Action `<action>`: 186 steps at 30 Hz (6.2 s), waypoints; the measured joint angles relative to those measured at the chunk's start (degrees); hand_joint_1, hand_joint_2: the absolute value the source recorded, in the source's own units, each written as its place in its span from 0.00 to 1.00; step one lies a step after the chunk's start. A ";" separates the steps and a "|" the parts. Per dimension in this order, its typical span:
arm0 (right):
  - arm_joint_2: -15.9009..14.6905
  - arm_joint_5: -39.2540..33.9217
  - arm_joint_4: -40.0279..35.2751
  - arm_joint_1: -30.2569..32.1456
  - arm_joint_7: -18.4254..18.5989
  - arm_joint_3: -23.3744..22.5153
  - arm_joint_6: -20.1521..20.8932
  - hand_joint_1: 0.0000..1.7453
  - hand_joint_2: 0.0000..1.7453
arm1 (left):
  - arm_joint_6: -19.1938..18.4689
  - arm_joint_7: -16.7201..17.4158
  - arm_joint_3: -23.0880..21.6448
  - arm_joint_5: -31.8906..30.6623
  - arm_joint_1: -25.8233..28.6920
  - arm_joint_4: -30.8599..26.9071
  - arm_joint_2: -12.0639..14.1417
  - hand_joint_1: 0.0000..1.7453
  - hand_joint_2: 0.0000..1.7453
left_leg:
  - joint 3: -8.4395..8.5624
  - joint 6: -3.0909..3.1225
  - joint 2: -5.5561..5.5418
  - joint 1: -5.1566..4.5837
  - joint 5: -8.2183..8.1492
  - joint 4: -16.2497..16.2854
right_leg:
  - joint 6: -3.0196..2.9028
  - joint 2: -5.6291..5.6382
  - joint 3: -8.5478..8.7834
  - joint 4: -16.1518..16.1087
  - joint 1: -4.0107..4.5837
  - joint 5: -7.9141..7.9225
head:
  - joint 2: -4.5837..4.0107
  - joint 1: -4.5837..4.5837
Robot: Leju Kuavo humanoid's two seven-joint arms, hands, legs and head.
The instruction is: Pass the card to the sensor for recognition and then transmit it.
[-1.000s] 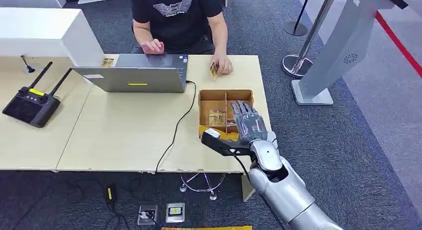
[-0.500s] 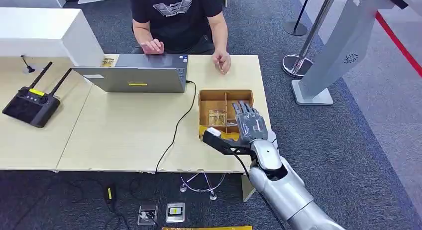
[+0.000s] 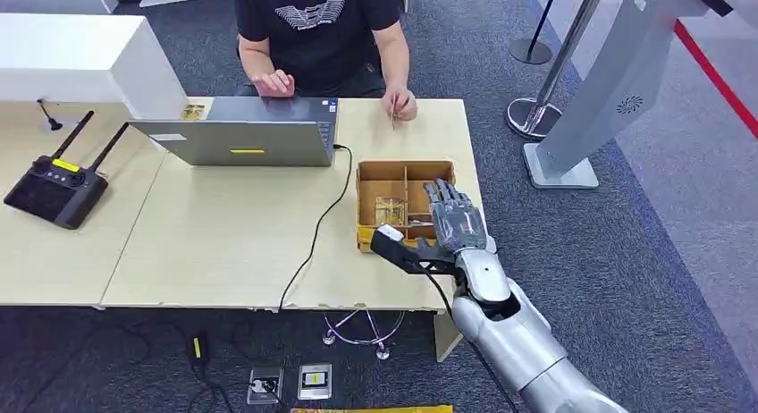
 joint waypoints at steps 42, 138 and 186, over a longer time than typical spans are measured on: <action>-0.20 -2.36 4.09 -0.16 -2.14 0.07 -3.15 1.00 1.00 | 0.02 0.00 -0.13 0.52 0.00 0.00 0.13 0.00 0.00 | 0.00 0.00 0.00 0.00 0.00 0.00 | 0.00 -0.01 0.00 0.00 0.00 0.00 | 0.00 0.00; 5.07 -4.74 7.15 -13.20 -5.22 -2.34 -10.64 1.00 1.00 | 0.52 -1.03 -1.44 0.22 -0.04 0.00 -0.07 0.00 0.00 | -0.02 0.00 0.00 0.00 0.00 0.01 | 0.00 0.00 0.00 0.01 0.00 0.00 | 0.00 0.00; -17.40 10.77 23.81 -24.06 -5.22 -7.65 -11.65 0.00 0.00 | 0.63 -1.18 -2.27 1.23 0.42 0.15 -0.07 0.00 0.00 | -0.19 0.07 0.00 -0.07 -0.04 0.18 | 0.08 -0.04 -0.18 -0.05 -0.08 0.09 | 0.00 -0.04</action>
